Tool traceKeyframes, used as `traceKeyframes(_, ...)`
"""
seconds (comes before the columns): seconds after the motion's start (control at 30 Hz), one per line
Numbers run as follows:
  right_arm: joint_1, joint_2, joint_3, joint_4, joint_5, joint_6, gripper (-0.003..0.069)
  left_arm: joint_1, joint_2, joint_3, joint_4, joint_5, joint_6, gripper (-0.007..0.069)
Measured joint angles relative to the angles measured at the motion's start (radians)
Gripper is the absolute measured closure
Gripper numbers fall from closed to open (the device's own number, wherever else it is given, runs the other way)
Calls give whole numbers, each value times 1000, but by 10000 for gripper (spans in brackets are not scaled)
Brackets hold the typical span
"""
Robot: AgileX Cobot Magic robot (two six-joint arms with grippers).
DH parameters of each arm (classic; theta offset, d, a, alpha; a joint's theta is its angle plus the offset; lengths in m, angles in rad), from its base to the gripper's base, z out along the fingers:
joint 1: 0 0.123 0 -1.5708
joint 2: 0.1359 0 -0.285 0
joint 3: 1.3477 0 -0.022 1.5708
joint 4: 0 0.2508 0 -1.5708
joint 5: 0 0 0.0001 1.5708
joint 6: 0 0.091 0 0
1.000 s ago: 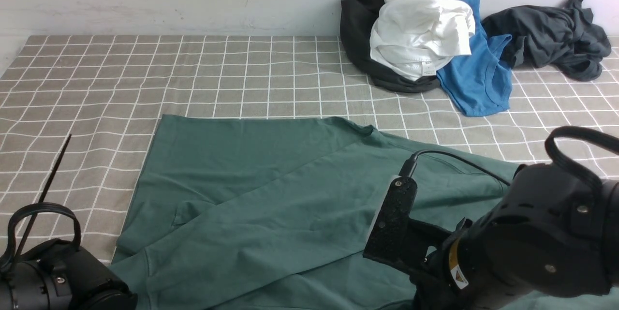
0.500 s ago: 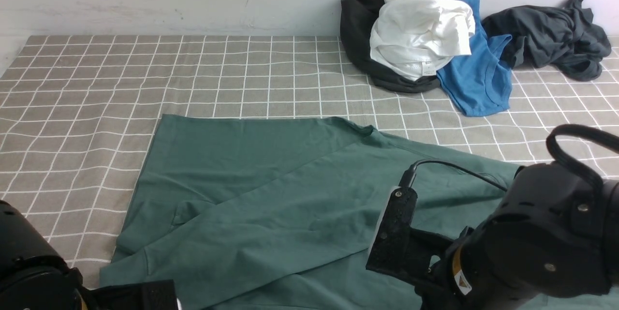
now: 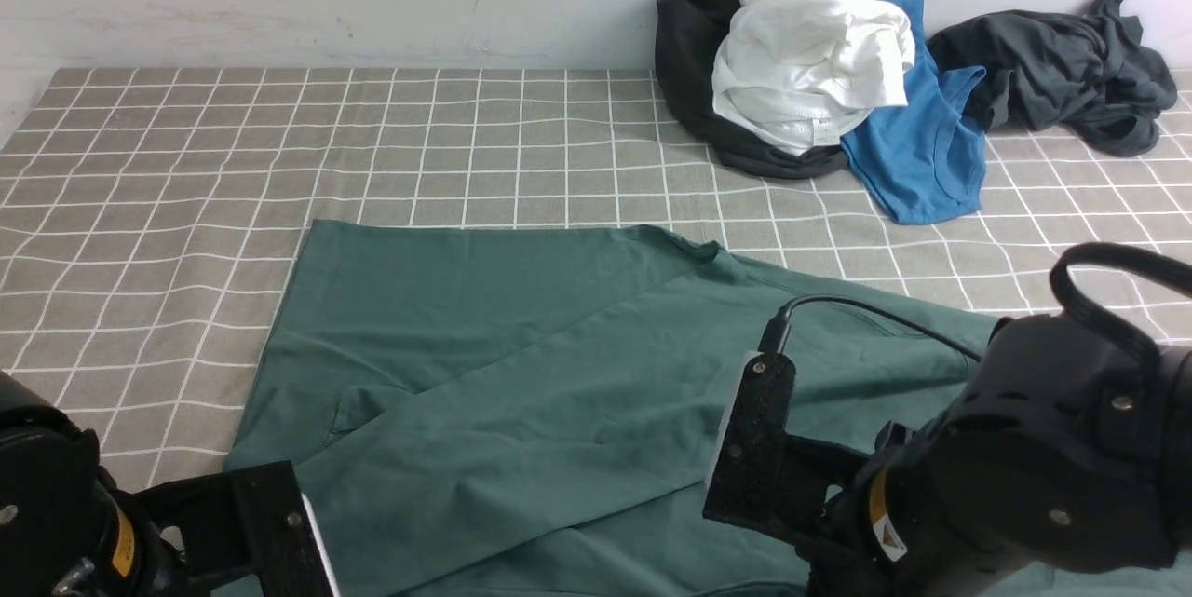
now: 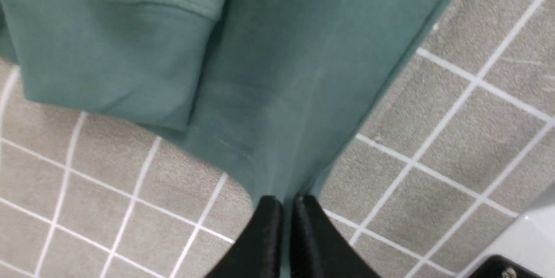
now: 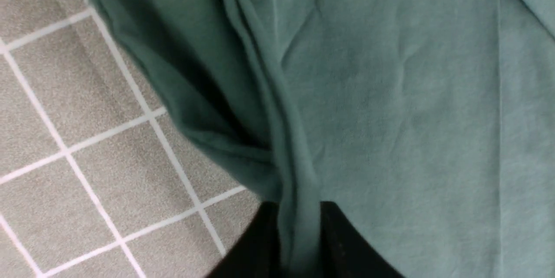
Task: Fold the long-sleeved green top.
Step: Use both arms simultaneously to clamp the lower edge of the clothing fabric
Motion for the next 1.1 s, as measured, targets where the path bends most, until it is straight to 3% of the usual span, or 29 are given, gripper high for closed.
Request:
traceKeyframes(0.03,0,0,0,0,3,3,497,1,0,0,-1,0,-1,611)
traceKeyframes(0.13,-7,0,0,1,85,53,314,4,0,0,-23,-1,8,611)
traceKeyframes(0.27,-26,0,40,1,143,61,163,4,0,0,-33,-1,9,611)
traceKeyframes(0.5,-63,0,197,-25,42,61,118,4,0,0,-37,-3,9,611)
traceKeyframes(0.8,-67,-2,274,-25,-123,20,132,4,0,0,-39,-22,9,611)
traceKeyframes(0.93,-67,-2,278,-25,-149,-16,235,4,0,0,-39,-25,9,611)
traceKeyframes(1.1,-67,-2,278,-25,-156,-25,481,4,0,1,-76,-25,10,611)
